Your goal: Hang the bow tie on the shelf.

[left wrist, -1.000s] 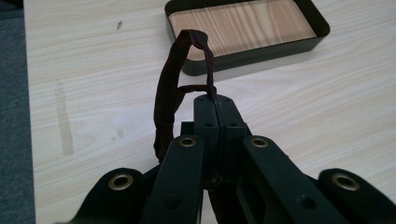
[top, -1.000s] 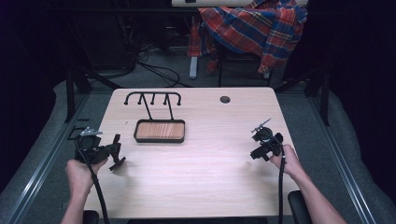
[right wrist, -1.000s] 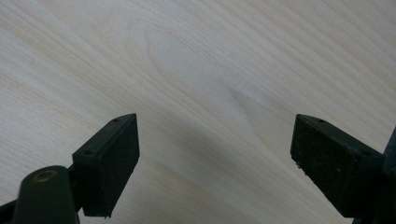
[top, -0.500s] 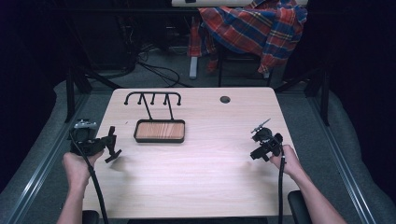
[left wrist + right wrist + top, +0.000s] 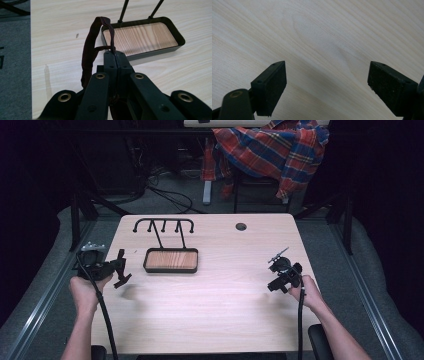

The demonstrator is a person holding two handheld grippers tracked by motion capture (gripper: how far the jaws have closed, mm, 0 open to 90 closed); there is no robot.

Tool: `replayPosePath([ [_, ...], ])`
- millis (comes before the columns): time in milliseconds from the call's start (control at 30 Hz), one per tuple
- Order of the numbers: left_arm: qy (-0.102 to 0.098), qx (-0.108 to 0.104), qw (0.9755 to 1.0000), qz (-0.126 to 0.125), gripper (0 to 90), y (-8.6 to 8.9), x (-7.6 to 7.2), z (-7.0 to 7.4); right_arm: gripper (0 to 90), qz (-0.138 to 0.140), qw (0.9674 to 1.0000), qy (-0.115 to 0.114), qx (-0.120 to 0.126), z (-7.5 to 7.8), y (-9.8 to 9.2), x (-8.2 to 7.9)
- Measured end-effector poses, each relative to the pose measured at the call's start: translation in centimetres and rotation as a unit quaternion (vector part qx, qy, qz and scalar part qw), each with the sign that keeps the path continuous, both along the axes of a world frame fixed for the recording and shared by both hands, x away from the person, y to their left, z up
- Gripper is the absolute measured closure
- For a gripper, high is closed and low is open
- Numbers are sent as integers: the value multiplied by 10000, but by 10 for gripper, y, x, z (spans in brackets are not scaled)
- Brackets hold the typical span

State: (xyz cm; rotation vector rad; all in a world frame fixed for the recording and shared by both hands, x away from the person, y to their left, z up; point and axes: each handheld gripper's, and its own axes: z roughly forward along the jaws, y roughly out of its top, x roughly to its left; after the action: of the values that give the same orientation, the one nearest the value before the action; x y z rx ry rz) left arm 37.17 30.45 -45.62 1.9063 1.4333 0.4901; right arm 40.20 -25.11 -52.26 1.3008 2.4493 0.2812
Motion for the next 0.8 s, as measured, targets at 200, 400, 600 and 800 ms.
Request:
replayPosePath([
  [200,-113,-20,9999,9,892,-1,4,6,153,-18,10000,-22,31,0,0,0],
  [400,-365,35,9993,38,892,-6,6,14,153,-56,9999,-89,64,1,-1,0],
  [600,-480,141,9987,56,892,-11,13,19,153,-54,9999,-90,73,2,-1,-1],
  [800,-590,86,9982,115,892,-12,20,23,153,-56,9999,-83,49,2,-2,-1],
])
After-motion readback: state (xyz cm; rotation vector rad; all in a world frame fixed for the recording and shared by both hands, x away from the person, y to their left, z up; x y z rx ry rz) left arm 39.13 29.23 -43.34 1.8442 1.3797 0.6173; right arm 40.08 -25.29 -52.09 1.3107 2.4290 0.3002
